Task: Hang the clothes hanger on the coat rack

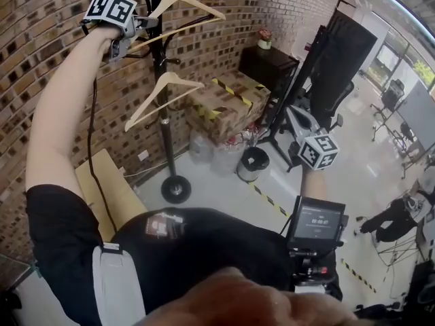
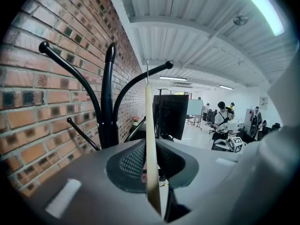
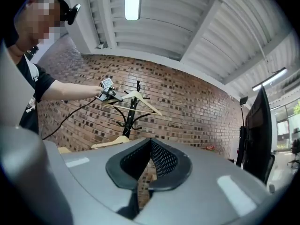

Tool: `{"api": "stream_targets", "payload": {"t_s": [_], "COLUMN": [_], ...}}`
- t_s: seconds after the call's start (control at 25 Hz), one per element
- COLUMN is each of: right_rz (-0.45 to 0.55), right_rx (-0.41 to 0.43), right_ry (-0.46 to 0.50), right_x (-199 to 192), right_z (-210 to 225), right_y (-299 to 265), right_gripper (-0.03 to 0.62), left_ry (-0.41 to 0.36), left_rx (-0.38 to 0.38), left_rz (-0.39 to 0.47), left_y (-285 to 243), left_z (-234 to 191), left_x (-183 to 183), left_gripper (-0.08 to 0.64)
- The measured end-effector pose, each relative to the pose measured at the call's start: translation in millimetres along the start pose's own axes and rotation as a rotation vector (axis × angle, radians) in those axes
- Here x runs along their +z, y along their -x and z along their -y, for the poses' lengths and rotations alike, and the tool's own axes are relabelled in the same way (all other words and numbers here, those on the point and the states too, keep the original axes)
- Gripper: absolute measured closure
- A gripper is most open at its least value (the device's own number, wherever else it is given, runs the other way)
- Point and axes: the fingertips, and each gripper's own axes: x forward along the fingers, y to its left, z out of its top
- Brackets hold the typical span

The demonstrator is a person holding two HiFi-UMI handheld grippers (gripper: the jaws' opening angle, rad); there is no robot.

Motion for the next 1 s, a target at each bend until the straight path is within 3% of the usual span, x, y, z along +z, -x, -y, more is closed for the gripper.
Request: {"api": "stream_targets", "payload": {"t_s": [0.28,0.48,0.76,0.84,1.0], "right_rz": [0.017,-0.001,-0.022,-0.028,-0.051], "right_rx": [0.050,0.060,0.063,0.062,0.058], "right_ry": [0.092,0.085,0.065,0.061,0.053], "right_x": [40,28,12,7,-4], "right_z": [-14,-18,-21,-20,-20], "right_y": [-38,-42,-43,-47,-44], "right_gripper": [0.577,0.577,0.577,0.577,0.577], "left_ry": [0.003,0.055,0.068,0.075,0.078], "left_rx": [0.016,0.045,0.073,0.082,0.090], "left_rz": [-0.097,-0.169,-0.217,-0.203,-0.093], "left_y": [-3,-2,-13,-22,-26], "left_z": [-7,-13,-14,-21,-29], "left_x": [-21,-50,-87,-104,-116], "left_gripper": [0.508,0.499,0.471,0.469,0.472]}}
